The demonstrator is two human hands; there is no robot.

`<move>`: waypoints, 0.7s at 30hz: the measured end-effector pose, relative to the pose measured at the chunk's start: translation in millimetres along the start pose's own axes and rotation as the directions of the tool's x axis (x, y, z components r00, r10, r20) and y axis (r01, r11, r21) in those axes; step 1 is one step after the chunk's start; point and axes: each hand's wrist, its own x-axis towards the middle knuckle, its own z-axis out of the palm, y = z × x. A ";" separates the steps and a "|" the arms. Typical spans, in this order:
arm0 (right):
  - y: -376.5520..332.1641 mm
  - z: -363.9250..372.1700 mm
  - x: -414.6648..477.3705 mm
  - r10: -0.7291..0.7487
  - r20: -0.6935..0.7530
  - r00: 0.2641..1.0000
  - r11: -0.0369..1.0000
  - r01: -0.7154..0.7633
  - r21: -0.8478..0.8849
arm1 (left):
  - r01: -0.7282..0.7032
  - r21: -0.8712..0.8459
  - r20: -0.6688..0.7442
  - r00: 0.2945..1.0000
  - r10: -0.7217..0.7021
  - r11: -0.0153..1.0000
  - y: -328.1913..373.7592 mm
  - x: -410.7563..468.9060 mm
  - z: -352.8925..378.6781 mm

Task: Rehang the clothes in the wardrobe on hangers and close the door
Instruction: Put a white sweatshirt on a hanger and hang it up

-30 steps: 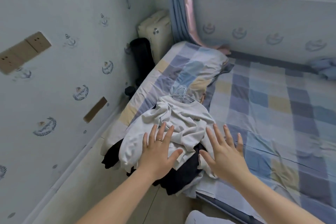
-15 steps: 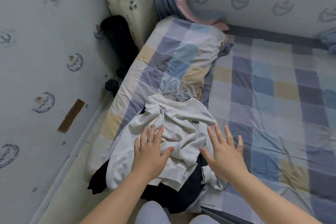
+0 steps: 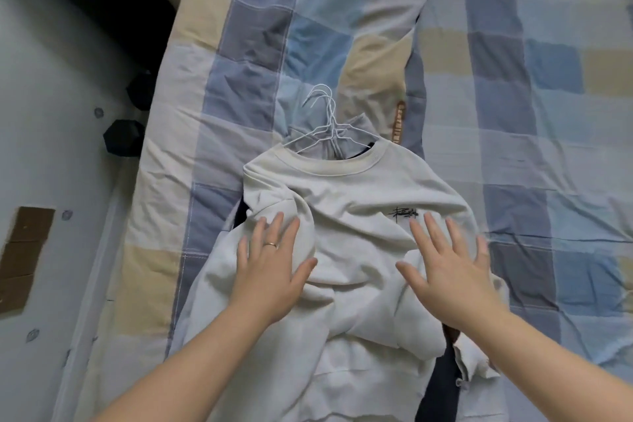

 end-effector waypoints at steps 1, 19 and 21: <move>-1.6 8.8 20.2 0.000 -0.010 1.000 1.000 0.000 -0.006 | -0.006 0.014 -0.032 0.999 0.007 1.000 -6.0 17.1 6.3; -0.2 19.0 215.7 -0.019 -0.119 0.993 1.000 0.019 0.001 | 0.198 -0.107 -0.284 0.933 -0.221 0.974 -22.6 187.2 -1.4; -0.4 14.7 210.4 -0.024 -0.106 0.994 0.999 0.029 0.042 | 0.190 -0.153 -0.313 0.922 -0.230 0.970 -19.8 182.1 -4.9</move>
